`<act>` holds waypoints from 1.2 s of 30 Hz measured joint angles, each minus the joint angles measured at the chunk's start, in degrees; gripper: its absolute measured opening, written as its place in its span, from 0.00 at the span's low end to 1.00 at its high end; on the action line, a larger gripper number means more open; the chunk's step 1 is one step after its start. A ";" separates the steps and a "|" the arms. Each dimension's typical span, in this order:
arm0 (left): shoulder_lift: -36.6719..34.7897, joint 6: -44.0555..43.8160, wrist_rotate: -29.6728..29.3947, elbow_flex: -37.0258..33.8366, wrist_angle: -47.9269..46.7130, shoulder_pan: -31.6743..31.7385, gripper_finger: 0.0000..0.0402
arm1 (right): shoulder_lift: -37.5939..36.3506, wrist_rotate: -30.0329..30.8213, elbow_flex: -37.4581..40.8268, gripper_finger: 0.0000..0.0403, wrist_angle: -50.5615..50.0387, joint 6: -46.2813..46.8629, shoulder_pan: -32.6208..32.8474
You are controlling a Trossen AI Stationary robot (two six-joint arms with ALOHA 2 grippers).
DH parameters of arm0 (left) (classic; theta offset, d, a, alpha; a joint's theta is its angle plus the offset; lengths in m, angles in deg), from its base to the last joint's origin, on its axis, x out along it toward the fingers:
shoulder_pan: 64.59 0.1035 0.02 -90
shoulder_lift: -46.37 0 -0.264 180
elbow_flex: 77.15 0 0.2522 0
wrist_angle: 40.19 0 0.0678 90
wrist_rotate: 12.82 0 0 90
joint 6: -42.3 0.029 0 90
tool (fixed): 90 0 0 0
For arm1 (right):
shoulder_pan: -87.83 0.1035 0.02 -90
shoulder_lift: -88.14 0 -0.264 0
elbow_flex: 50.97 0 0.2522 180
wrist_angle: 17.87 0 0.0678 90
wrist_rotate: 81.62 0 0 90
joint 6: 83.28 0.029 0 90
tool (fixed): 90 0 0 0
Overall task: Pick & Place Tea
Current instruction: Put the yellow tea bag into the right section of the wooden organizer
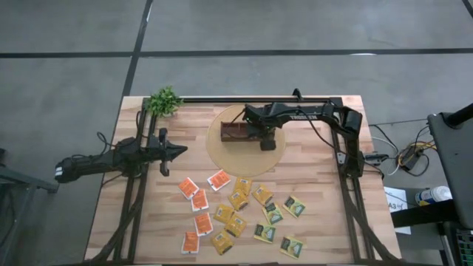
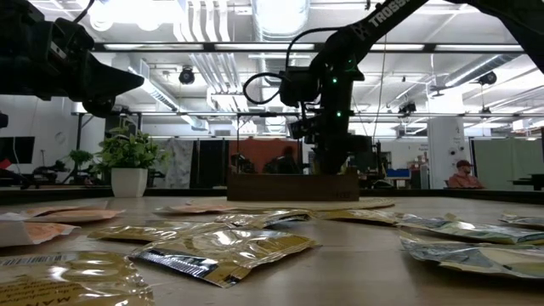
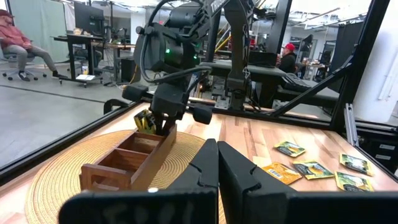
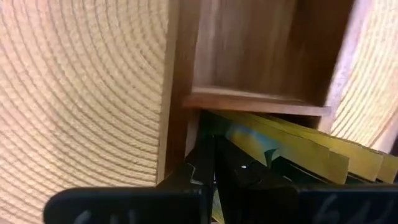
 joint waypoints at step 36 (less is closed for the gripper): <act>0.01 0.01 0.00 0.00 0.00 0.00 0.00 | -5.52 2.00 0.02 0.02 -1.10 -0.30 0.36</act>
